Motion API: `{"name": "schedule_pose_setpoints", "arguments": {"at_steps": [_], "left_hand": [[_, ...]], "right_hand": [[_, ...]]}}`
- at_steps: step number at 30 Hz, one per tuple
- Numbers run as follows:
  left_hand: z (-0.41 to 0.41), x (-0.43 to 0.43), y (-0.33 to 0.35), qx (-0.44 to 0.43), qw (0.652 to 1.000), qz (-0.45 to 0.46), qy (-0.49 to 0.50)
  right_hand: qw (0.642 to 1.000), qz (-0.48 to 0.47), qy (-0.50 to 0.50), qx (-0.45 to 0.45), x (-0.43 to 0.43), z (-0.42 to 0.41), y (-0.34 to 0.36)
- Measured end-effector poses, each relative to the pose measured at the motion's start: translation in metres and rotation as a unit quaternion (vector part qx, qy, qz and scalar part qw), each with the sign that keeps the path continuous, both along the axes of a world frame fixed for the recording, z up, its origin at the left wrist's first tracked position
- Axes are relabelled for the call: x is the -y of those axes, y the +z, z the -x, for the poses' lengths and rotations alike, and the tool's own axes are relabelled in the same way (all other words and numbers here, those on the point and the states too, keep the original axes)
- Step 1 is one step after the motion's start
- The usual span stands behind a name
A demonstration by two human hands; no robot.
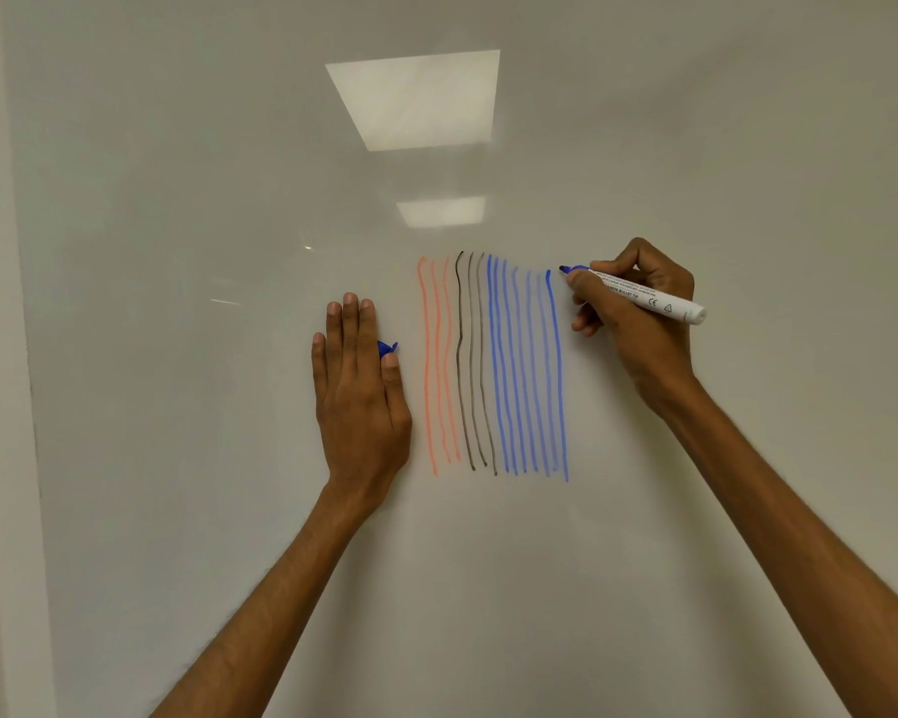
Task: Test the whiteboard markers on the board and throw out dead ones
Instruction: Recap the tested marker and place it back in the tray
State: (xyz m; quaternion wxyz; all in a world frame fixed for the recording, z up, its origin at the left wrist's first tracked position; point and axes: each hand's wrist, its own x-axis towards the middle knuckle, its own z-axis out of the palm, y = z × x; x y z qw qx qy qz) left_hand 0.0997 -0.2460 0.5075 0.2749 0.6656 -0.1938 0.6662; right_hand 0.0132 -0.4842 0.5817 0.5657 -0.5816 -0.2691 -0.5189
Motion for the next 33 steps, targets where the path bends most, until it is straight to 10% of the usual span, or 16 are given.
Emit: {"name": "schedule_pose_setpoints", "arguments": {"at_steps": [33], "left_hand": [[0.0,0.0,-0.002,0.008,1.0,0.003,0.004]], "right_hand": [[0.998,0.038,0.014,-0.049,0.013,-0.001,-0.081]]}}
